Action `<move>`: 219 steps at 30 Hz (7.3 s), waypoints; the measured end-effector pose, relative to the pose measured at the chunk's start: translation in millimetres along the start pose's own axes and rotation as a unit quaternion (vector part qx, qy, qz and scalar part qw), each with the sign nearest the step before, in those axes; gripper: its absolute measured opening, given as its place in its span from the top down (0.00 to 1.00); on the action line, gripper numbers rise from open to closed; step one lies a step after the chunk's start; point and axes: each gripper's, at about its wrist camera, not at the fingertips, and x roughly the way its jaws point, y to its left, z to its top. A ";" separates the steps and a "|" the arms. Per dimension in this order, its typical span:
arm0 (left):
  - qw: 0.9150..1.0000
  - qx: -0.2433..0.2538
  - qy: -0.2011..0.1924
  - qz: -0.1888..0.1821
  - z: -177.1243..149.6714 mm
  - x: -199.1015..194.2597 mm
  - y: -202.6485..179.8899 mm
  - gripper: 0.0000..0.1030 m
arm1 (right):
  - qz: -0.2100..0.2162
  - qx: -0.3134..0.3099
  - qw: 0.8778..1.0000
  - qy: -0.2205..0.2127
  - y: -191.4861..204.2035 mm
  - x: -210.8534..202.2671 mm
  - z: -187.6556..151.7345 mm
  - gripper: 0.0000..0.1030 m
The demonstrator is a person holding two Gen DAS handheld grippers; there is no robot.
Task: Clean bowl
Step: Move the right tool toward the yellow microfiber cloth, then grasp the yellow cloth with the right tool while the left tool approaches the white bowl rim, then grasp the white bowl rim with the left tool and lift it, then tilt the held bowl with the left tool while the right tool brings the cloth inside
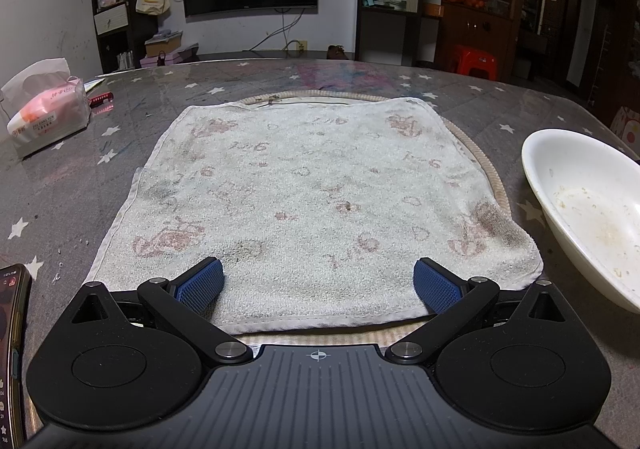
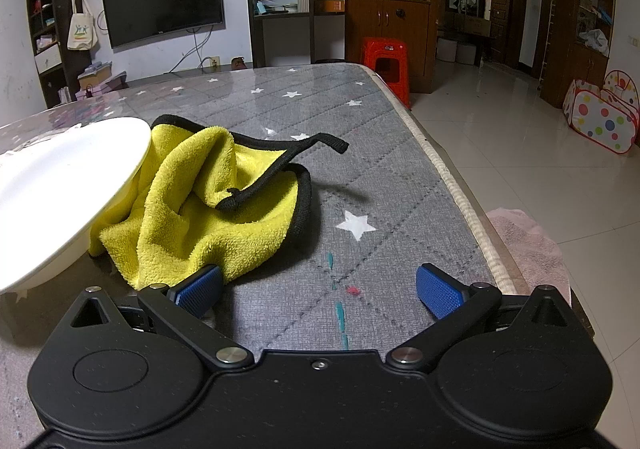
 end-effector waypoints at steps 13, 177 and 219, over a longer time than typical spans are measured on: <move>1.000 0.001 0.002 0.002 0.3 1.1 2.2 0.00 | -0.001 -0.001 1.000 0.000 2.8 1.2 1.3 0.00; 0.971 0.190 0.060 -0.132 28.0 -39.1 -149.7 0.31 | 0.122 -0.028 0.992 -0.016 23.1 -18.2 37.3 0.69; 0.868 0.429 -0.018 -0.251 -35.3 -75.9 -267.6 0.84 | 0.149 -0.045 0.988 0.002 37.4 -49.0 -3.6 0.79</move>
